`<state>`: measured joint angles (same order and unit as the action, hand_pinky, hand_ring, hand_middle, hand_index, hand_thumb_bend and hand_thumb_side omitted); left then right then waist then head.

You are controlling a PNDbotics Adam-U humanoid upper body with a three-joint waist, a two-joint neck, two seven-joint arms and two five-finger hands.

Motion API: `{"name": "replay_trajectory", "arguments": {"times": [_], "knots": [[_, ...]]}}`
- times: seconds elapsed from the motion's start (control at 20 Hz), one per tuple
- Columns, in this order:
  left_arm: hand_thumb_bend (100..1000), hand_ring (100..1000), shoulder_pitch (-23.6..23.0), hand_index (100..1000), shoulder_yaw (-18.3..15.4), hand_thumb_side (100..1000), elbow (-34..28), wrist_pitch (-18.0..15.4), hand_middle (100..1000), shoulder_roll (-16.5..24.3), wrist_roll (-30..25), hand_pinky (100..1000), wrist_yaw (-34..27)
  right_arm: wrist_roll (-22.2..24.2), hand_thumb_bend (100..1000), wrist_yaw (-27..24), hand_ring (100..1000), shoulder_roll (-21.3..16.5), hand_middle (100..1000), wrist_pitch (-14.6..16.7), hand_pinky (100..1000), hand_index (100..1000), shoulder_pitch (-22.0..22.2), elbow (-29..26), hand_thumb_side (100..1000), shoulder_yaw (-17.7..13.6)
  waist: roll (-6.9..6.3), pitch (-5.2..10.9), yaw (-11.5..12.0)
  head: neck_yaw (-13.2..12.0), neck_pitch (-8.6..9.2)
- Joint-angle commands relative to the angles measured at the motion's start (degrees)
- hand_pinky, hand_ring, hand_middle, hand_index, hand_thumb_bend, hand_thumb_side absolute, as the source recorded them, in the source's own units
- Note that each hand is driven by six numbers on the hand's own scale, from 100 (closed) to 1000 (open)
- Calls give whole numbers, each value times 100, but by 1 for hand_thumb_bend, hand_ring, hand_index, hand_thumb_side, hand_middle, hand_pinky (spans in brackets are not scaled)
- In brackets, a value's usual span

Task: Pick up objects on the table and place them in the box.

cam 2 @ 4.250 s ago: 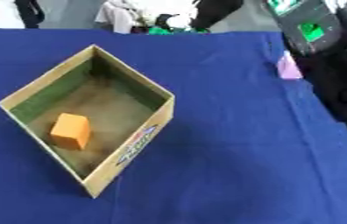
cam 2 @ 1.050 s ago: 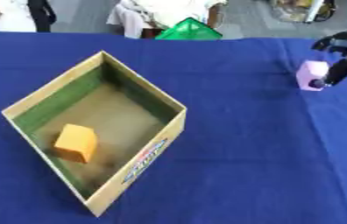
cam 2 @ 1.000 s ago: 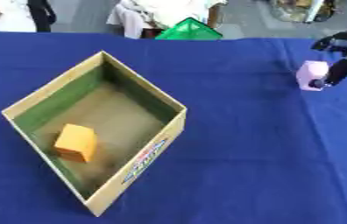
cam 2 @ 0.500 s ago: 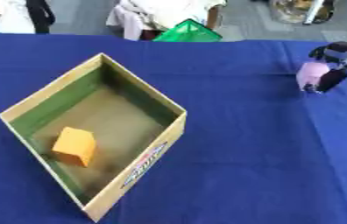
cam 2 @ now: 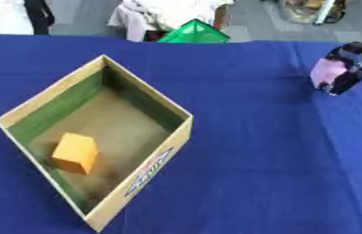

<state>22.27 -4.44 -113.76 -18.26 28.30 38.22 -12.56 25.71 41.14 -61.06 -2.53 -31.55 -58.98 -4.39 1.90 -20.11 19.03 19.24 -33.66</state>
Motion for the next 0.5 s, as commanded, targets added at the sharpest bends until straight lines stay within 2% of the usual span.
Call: {"name": "replay_trajectory", "arguments": {"times": [0.05,0.3,0.5], "knots": [[557,720,38,864,-34,971,-83,-7,715,153,-16,844,-2,-44,100,-212,577,-215,489,64,546,610,-81,-269,222,-44,3,152,-24,-12,-16],[559,721,10,864,-43,968,-83,-7,716,156,0,843,13,-113,100,-426,576,-333,484,100,542,605,-88,-687,234,-59,21,211,-90,-46,-74],[562,722,-19,865,-65,965,-83,-19,717,190,22,843,38,-132,100,-561,580,-542,487,173,547,611,8,-1377,228,-40,32,276,-154,-107,-119]]}}
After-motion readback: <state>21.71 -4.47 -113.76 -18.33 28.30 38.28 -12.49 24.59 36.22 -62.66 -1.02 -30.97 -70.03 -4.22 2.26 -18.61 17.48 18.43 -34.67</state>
